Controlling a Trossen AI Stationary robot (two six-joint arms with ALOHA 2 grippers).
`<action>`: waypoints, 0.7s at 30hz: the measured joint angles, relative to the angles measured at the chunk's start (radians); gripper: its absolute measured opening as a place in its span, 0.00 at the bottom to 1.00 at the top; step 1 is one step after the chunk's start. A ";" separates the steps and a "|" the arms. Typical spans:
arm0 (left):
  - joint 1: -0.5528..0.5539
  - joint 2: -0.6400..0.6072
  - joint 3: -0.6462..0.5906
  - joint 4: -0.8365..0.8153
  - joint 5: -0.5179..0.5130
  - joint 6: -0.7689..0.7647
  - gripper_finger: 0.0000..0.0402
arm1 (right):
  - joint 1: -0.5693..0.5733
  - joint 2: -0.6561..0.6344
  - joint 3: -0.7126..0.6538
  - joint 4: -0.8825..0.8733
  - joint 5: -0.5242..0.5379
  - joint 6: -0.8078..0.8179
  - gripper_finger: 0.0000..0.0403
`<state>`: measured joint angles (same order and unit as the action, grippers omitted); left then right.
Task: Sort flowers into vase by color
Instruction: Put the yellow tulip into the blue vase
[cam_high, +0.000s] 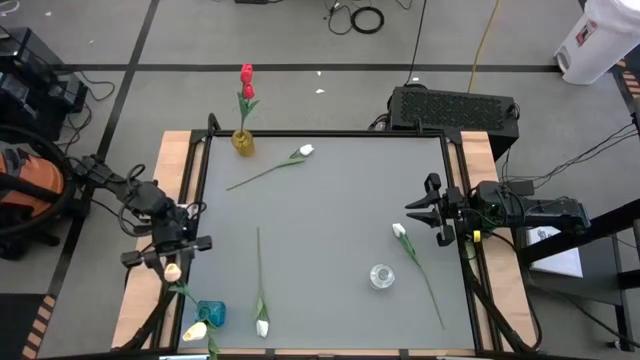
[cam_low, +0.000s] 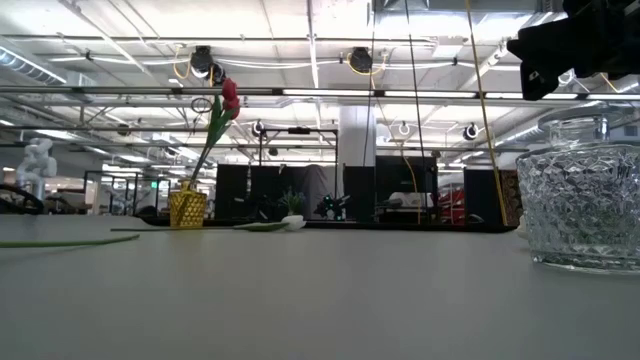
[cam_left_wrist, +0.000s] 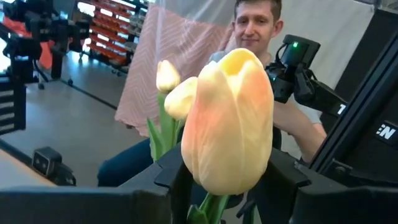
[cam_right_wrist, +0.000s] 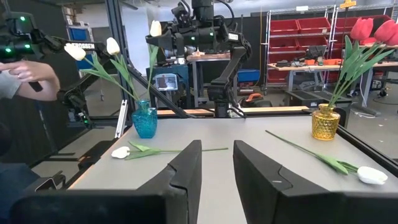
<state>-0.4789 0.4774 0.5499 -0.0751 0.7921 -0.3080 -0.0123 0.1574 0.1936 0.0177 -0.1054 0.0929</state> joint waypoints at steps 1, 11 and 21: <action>0.000 0.000 0.000 -0.010 0.000 -0.001 0.36 | 0.000 0.000 0.000 0.000 0.000 0.000 0.21; 0.001 0.000 0.000 -0.118 -0.079 0.029 0.36 | 0.000 0.000 0.002 0.000 0.000 0.000 0.21; 0.001 0.000 0.000 -0.129 -0.086 0.055 0.36 | 0.000 0.000 0.002 0.000 0.000 0.000 0.21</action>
<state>-0.4783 0.4774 0.5499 -0.2037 0.7060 -0.2534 -0.0122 0.1575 0.1951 0.0177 -0.1053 0.0929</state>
